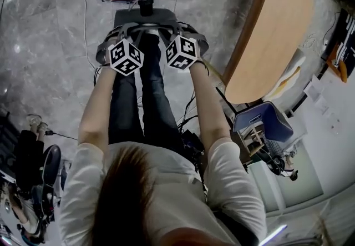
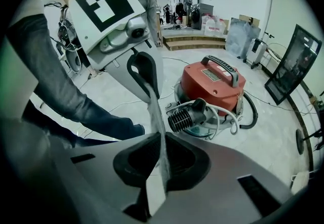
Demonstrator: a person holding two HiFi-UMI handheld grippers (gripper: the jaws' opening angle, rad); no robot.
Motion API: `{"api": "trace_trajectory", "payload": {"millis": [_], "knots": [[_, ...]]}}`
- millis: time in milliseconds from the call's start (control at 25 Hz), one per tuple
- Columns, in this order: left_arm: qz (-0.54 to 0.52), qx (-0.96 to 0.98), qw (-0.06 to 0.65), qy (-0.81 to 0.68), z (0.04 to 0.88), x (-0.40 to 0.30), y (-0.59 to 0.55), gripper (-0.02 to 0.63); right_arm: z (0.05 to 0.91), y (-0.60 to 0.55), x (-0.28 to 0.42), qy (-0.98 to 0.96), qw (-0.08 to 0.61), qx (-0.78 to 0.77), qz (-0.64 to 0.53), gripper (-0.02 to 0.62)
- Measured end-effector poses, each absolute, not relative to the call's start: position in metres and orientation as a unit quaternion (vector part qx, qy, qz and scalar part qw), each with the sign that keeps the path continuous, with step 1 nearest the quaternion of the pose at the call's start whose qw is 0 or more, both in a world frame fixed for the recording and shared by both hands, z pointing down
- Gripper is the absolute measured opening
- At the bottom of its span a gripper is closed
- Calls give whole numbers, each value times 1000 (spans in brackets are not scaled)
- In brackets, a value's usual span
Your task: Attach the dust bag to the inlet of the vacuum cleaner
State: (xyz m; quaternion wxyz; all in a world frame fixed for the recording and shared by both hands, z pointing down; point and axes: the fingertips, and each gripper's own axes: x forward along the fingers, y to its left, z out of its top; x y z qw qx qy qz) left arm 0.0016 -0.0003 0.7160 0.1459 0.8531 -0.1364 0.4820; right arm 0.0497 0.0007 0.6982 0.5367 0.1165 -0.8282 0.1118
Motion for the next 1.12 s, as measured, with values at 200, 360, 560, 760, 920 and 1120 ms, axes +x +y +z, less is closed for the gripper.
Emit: {"api": "trace_trajectory", "payload": {"millis": [200,360,560,760,920,1120], "knots": [[486,848,143,-153,745,-1,-4,44,729,-3,49,-830,533,126,107,26],[489,844,143,-166,769,-1,-5,44,754,-2,49,-829,535,125,101,26],[485,847,123,-177,788,1,-8,44,773,-5,51,-830,537,128,78,26],[481,849,105,-193,792,0,-12,44,780,-8,49,-837,528,135,52,25],[477,850,95,-201,790,-2,-10,44,778,-5,48,-838,525,141,42,25],[473,852,82,-210,781,-1,-10,44,770,-5,49,-839,522,150,31,25]]}}
